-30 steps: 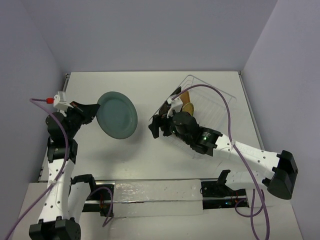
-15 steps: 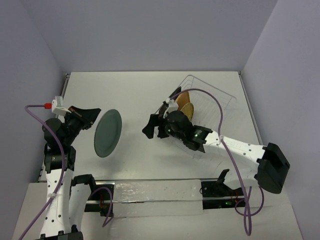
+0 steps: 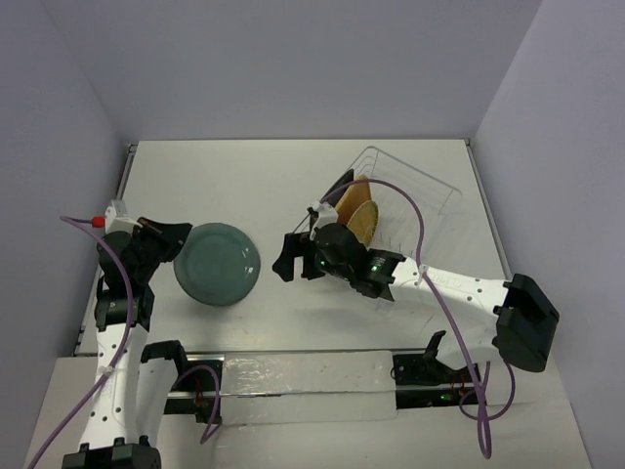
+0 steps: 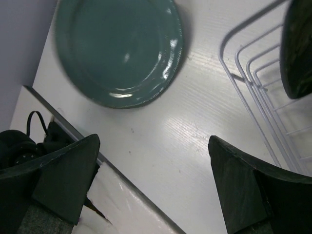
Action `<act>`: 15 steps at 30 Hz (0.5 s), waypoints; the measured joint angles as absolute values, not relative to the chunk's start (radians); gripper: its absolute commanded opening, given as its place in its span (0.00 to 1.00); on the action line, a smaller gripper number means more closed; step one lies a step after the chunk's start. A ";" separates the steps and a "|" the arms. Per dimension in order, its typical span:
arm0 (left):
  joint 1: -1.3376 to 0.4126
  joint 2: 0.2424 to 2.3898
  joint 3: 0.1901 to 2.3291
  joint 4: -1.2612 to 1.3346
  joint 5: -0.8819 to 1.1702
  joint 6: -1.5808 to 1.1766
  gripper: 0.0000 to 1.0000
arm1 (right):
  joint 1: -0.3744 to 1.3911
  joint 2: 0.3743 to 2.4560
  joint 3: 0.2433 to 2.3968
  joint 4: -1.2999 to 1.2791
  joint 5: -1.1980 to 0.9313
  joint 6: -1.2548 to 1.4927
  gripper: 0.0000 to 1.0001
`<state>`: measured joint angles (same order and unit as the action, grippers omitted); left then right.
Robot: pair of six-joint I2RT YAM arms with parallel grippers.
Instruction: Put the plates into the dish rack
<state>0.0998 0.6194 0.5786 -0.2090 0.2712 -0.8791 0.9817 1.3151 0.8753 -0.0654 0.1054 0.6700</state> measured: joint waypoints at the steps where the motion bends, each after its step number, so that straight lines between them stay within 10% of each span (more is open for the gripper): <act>1: 0.100 0.621 0.581 -0.220 0.243 -0.879 0.00 | 0.989 1.315 0.891 -0.073 0.112 0.653 1.00; 7: 0.100 0.637 0.587 -0.254 0.108 -0.882 0.01 | 1.044 1.358 0.982 -0.087 0.147 0.567 0.99; 15: 0.100 0.791 0.582 -0.291 0.005 -0.913 0.32 | 1.091 1.585 1.148 -0.129 0.227 0.519 0.99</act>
